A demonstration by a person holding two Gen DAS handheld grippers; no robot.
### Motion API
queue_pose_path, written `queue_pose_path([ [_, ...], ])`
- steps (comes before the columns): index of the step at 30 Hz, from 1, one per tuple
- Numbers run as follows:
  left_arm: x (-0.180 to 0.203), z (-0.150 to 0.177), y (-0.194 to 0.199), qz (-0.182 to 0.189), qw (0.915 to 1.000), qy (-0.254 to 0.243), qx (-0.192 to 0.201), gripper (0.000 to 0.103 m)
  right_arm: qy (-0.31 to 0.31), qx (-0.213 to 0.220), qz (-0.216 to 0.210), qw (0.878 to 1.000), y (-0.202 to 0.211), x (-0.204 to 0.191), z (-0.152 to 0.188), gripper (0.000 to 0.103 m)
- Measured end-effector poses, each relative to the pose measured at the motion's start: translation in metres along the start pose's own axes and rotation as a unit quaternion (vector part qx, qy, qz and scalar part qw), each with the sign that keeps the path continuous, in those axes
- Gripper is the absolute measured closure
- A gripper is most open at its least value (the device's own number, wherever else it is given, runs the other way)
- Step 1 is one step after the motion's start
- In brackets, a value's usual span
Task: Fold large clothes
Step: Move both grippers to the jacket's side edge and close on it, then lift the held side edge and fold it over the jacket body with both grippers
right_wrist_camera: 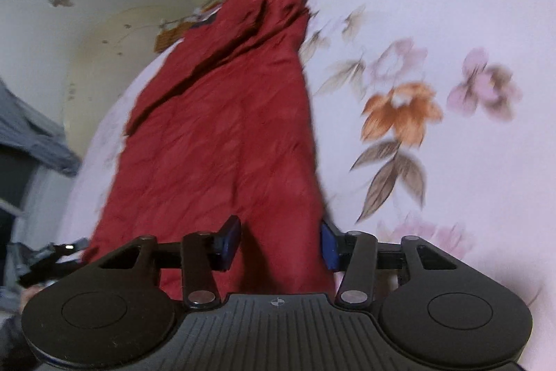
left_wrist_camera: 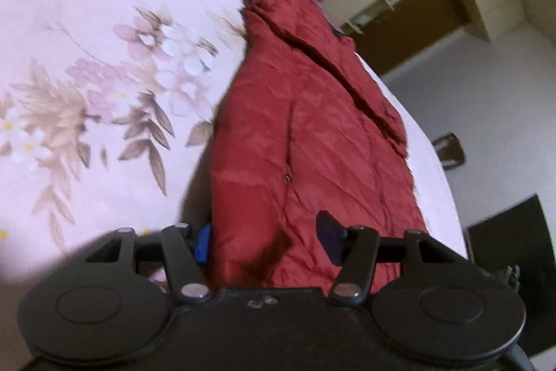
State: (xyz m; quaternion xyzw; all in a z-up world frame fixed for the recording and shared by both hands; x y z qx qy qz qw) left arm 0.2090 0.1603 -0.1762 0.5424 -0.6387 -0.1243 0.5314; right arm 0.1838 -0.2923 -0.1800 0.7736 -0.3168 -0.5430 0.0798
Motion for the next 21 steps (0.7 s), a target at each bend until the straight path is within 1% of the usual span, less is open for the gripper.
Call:
queue_pose_path([
  [2, 0.001, -0.004, -0.007, 0.022, 0.9996, -0.017, -0.009, 0.046, -0.003, -0.013, -0.027, 1.000, -0.011, -0.004, 0.001, 0.055],
  [4, 0.000, -0.010, -0.013, 0.044, 0.9989, -0.011, -0.012, 0.049, 0.006, -0.019, -0.049, 0.999, -0.023, -0.007, -0.003, 0.056],
  [5, 0.000, -0.013, -0.016, 0.045, 0.9989, -0.011, -0.014, 0.061, 0.000, -0.020, -0.058, 0.998, -0.027, -0.007, -0.005, 0.064],
  [6, 0.001, -0.013, -0.020, 0.033, 0.9991, -0.023, -0.014, 0.082, -0.007, -0.026, -0.063, 0.998, -0.031, -0.006, -0.005, 0.085],
  [7, 0.002, -0.011, -0.022, 0.017, 0.9991, -0.037, -0.013, 0.091, -0.003, -0.030, -0.059, 0.998, -0.034, -0.005, -0.005, 0.088],
  [8, 0.003, -0.008, -0.023, 0.013, 0.9990, -0.041, -0.010, 0.093, 0.004, -0.030, -0.056, 0.998, -0.034, -0.006, -0.004, 0.090],
  [9, 0.005, -0.007, -0.020, 0.015, 0.9991, -0.040, 0.004, 0.096, 0.009, -0.027, -0.055, 0.998, -0.031, -0.008, -0.003, 0.091],
  [12, 0.012, -0.009, -0.001, 0.032, 0.9979, -0.024, 0.051, 0.098, 0.020, 0.007, -0.070, 0.997, -0.012, -0.021, -0.012, 0.093],
  [15, 0.034, -0.025, 0.027, 0.057, 0.9926, -0.014, 0.106, 0.098, 0.050, 0.041, -0.078, 0.995, 0.009, -0.043, -0.033, 0.095],
  [17, 0.051, -0.044, 0.038, 0.065, 0.9887, -0.019, 0.134, 0.098, 0.070, 0.058, -0.083, 0.992, 0.016, -0.057, -0.050, 0.095],
  [21, 0.076, -0.092, 0.046, 0.072, 0.9823, -0.030, 0.170, 0.098, 0.106, 0.098, -0.095, 0.985, 0.024, -0.086, -0.094, 0.095],
])
Point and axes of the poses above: each gripper's, at about its wrist camera, not at the fingertips, and y roughly against the way its jaws point, x to its right, z to its underside, the point moved 9 cm from there along -y, roughly the way its jaws point, and after that the axes turned 11 degrees about -z, right-handed, at the moved point
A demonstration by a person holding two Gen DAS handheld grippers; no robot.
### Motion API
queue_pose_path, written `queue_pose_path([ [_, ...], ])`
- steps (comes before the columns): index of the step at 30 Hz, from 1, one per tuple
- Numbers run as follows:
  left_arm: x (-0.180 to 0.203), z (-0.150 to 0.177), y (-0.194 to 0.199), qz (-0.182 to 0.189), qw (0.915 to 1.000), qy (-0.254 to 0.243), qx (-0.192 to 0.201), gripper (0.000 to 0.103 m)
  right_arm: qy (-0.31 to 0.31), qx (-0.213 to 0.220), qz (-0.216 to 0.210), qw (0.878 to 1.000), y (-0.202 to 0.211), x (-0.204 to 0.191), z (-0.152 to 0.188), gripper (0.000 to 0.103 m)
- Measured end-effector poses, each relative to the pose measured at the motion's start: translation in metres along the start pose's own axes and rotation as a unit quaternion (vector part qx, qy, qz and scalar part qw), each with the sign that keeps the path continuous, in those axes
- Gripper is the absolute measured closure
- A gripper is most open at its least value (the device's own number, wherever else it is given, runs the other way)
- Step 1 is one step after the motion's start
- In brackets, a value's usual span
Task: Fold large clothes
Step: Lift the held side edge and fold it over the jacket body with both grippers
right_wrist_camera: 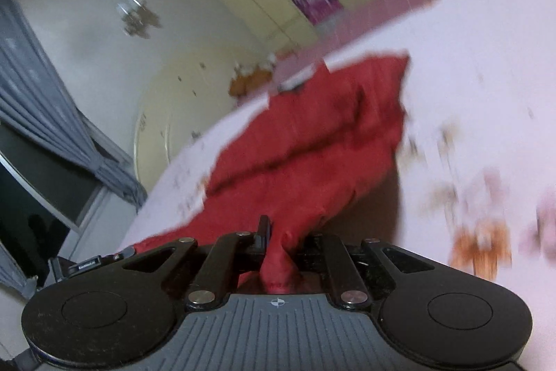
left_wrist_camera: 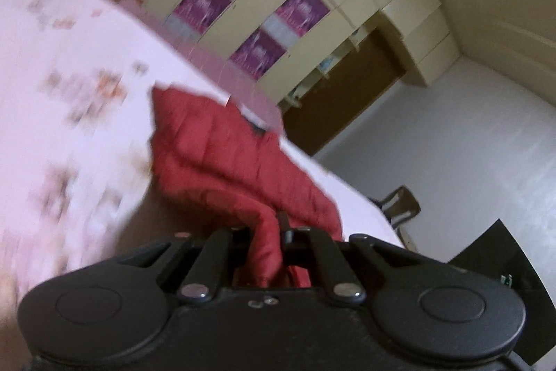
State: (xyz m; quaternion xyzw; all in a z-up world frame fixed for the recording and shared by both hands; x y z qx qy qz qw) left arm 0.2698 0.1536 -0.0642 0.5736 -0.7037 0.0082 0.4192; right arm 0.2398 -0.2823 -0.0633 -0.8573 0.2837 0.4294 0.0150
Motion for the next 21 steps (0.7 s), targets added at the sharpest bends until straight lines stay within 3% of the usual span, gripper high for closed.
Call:
queue_pose_path([
  [6, 0.022, -0.067, -0.036, 0.014, 0.9995, 0.005, 0.029, 0.098, 0.020, 0.051, -0.010, 0.998, -0.025, -0.010, -0.073, 0.095],
  [10, 0.031, -0.107, -0.078, -0.002, 0.9994, -0.008, 0.033, 0.098, 0.013, 0.062, -0.004, 0.998, -0.053, 0.007, -0.119, 0.095],
  [14, 0.028, -0.131, -0.124, -0.025, 0.9995, -0.017, 0.012, 0.098, -0.013, 0.066, 0.004, 0.998, -0.086, 0.035, -0.158, 0.095],
  [21, -0.021, -0.148, -0.199, -0.064, 0.9972, 0.016, -0.036, 0.098, -0.068, 0.052, 0.033, 0.996, -0.146, 0.100, -0.195, 0.095],
])
Point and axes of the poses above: each gripper's, at about its wrist camera, not at the fingertips, and y roughly against the way its jaws point, x to its right, z to its underside, the point moved 9 cm from there along -y, roughly the way its jaws point, and after that the axes turned 11 degrees about -z, right-handed, at the moved point
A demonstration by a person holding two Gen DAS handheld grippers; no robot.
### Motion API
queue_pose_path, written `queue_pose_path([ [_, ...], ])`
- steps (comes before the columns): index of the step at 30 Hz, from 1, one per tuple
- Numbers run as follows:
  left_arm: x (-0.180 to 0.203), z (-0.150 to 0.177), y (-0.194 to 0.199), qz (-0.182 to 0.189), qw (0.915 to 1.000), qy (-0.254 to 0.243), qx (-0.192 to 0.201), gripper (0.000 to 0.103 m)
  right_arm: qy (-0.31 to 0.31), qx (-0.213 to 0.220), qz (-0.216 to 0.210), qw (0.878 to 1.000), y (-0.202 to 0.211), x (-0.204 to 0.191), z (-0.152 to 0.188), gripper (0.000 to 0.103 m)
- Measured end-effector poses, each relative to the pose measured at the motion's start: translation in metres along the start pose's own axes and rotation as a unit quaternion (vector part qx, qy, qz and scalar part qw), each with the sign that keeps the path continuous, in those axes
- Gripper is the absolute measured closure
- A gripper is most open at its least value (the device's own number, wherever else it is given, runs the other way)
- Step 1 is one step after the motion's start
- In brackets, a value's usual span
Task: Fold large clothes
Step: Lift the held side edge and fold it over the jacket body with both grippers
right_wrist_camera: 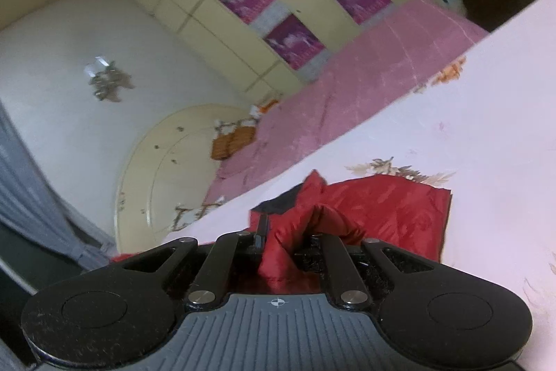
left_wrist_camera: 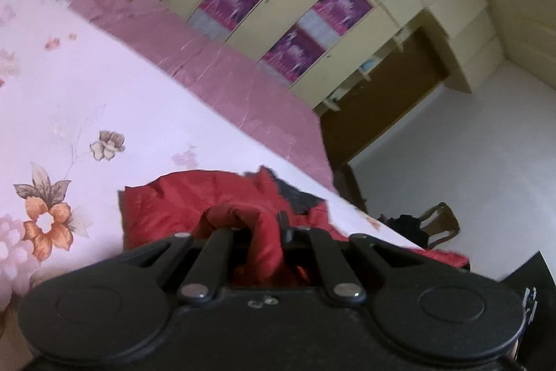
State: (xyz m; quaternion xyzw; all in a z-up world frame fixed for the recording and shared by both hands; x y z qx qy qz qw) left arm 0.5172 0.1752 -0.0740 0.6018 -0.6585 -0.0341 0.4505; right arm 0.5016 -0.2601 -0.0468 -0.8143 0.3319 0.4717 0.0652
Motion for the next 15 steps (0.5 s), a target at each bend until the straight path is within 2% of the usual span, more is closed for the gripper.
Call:
queue_pose_path([
  [5, -0.015, -0.008, -0.051, -0.003, 0.9997, 0.000, -0.025, 0.094, -0.018, -0.016, 0.030, 0.999, -0.037, 0.042, -0.007, 0.095],
  [7, -0.020, -0.010, -0.066, 0.004, 0.9995, 0.012, -0.028, 0.087, -0.028, -0.015, 0.034, 0.999, -0.051, 0.059, -0.012, 0.094],
  [8, -0.022, -0.013, -0.071, 0.015, 0.9992, 0.025, -0.027, 0.077, -0.034, -0.009, 0.032, 0.999, -0.056, 0.065, -0.014, 0.094],
  [9, -0.026, -0.015, -0.075, 0.023, 0.9986, 0.043, -0.023, 0.063, -0.039, -0.005, 0.039, 0.998, -0.060, 0.073, -0.017, 0.087],
  [10, -0.029, -0.018, -0.078, 0.027, 0.9979, 0.057, -0.015, 0.053, -0.039, 0.004, 0.056, 0.998, -0.062, 0.081, -0.022, 0.053],
  [11, -0.032, -0.022, -0.080, 0.025, 0.9976, 0.065, -0.003, 0.027, -0.033, 0.017, 0.066, 0.997, -0.061, 0.085, -0.025, 0.032],
  [12, -0.035, -0.026, -0.080, 0.013, 0.9975, 0.068, 0.013, 0.005, -0.019, 0.033, 0.071, 0.997, -0.061, 0.086, -0.029, 0.017],
  [13, -0.038, -0.029, -0.080, 0.002, 0.9974, 0.067, 0.028, 0.001, -0.014, 0.035, 0.069, 0.997, -0.062, 0.088, -0.031, 0.017],
  [15, -0.041, -0.033, -0.083, -0.002, 0.9979, 0.058, 0.030, 0.002, -0.009, 0.032, 0.076, 0.997, -0.064, 0.095, -0.033, 0.017],
])
Point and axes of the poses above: each gripper's, at about its wrist camera, not at the fingertips, and y roughly against the way its jaws point, x to its right, z to its underside, the point moved 9 cm from there along -y, roughly the way its jaws point, and after that the axes turned 11 degrees about -z, right-handed, at the moved point
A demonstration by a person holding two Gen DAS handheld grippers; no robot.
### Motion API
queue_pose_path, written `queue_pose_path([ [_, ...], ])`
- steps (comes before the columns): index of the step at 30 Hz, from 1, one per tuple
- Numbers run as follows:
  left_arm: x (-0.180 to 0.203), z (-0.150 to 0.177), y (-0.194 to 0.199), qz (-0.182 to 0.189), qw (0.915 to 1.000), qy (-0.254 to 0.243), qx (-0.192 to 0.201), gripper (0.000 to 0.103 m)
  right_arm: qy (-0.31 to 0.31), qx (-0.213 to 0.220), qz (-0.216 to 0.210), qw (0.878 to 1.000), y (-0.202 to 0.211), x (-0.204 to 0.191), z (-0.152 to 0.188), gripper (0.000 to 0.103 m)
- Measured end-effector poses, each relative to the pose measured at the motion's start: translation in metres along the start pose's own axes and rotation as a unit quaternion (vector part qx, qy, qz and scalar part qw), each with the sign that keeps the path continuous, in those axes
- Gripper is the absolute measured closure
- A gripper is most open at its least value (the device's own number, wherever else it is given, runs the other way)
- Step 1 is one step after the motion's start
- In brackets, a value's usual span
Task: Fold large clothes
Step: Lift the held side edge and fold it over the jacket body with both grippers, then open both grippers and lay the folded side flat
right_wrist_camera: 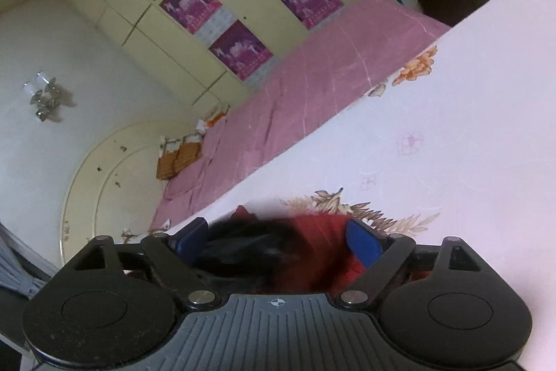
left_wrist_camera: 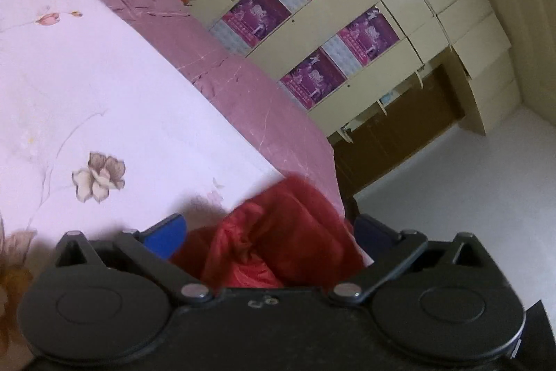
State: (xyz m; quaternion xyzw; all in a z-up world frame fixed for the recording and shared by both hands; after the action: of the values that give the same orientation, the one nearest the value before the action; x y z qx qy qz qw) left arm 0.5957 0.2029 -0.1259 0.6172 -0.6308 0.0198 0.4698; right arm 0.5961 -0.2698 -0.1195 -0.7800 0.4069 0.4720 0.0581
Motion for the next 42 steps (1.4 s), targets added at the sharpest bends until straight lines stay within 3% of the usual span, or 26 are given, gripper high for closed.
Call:
queue_pose_path([
  [7, 0.002, 0.010, -0.015, -0.036, 0.9924, -0.107, -0.051, 0.015, 0.063, -0.042, 0.050, 0.996, -0.018, 0.016, 0.011, 0.019],
  [8, 0.001, 0.012, -0.020, -0.047, 0.9894, -0.123, -0.060, 0.020, 0.073, -0.050, 0.064, 0.994, -0.022, 0.018, 0.013, 0.023],
  [9, 0.000, 0.014, -0.025, -0.065, 0.9852, -0.142, -0.071, 0.027, 0.081, -0.063, 0.078, 0.992, -0.029, 0.022, 0.016, 0.034],
  [11, -0.007, 0.017, -0.037, -0.090, 0.9795, -0.155, -0.092, 0.036, 0.094, -0.087, 0.103, 0.986, -0.044, 0.030, 0.022, 0.037],
  [13, -0.010, 0.021, -0.043, -0.091, 0.9770, -0.159, -0.108, 0.045, 0.105, -0.106, 0.110, 0.983, -0.056, 0.036, 0.028, 0.039],
  [14, -0.009, 0.022, -0.044, -0.089, 0.9762, -0.166, -0.106, 0.061, 0.111, -0.114, 0.112, 0.981, -0.060, 0.037, 0.030, 0.047],
  [15, -0.007, 0.021, -0.045, -0.085, 0.9756, -0.173, -0.104, 0.078, 0.117, -0.124, 0.115, 0.979, -0.064, 0.039, 0.033, 0.070],
  [16, -0.005, 0.020, -0.043, -0.082, 0.9757, -0.178, -0.097, 0.082, 0.128, -0.127, 0.119, 0.976, -0.065, 0.038, 0.035, 0.081],
  [18, 0.004, 0.014, -0.031, -0.081, 0.9744, -0.198, -0.070, 0.091, 0.147, -0.116, 0.116, 0.975, -0.064, 0.033, 0.031, 0.095],
  [22, 0.023, -0.004, -0.020, -0.069, 0.9725, -0.222, -0.002, 0.095, 0.192, -0.051, 0.100, 0.975, -0.054, 0.011, 0.015, 0.098],
  [25, 0.030, -0.012, -0.025, -0.071, 0.9722, -0.223, 0.013, 0.095, 0.217, -0.028, 0.106, 0.970, -0.059, 0.003, 0.011, 0.098],
  [27, 0.024, -0.011, -0.038, -0.089, 0.9703, -0.225, 0.001, 0.095, 0.225, -0.037, 0.124, 0.966, -0.066, 0.008, 0.015, 0.098],
  [31, 0.010, 0.011, -0.071, -0.117, 0.9644, -0.234, -0.038, 0.094, 0.209, -0.108, 0.177, 0.956, -0.087, 0.047, 0.037, 0.098],
  [37, 0.009, 0.015, -0.072, -0.125, 0.9624, -0.239, -0.030, 0.094, 0.212, -0.104, 0.180, 0.955, -0.087, 0.053, 0.043, 0.098],
  [40, 0.014, 0.011, -0.071, -0.138, 0.9582, -0.248, -0.033, 0.085, 0.214, -0.106, 0.185, 0.953, -0.086, 0.050, 0.042, 0.098],
  [41, 0.017, 0.010, -0.069, -0.145, 0.9564, -0.252, -0.031, 0.078, 0.215, -0.105, 0.186, 0.953, -0.084, 0.048, 0.043, 0.097],
  [42, 0.017, 0.009, -0.067, -0.153, 0.9545, -0.254, -0.028, 0.064, 0.219, -0.101, 0.189, 0.952, -0.081, 0.042, 0.038, 0.096],
])
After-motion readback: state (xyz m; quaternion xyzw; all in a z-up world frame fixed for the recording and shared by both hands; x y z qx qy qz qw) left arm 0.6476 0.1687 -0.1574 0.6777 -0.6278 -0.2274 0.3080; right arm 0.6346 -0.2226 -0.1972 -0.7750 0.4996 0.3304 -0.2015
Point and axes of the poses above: each gripper's, at about its wrist camera, not at the fingertips, and y roughly against the way its jaws point, x to its right, z to its underside, the point moved 9 cm from there along -y, roughly the way its jaws point, and after that the axes turned 11 degrees about -z, right-handed, at the moved point
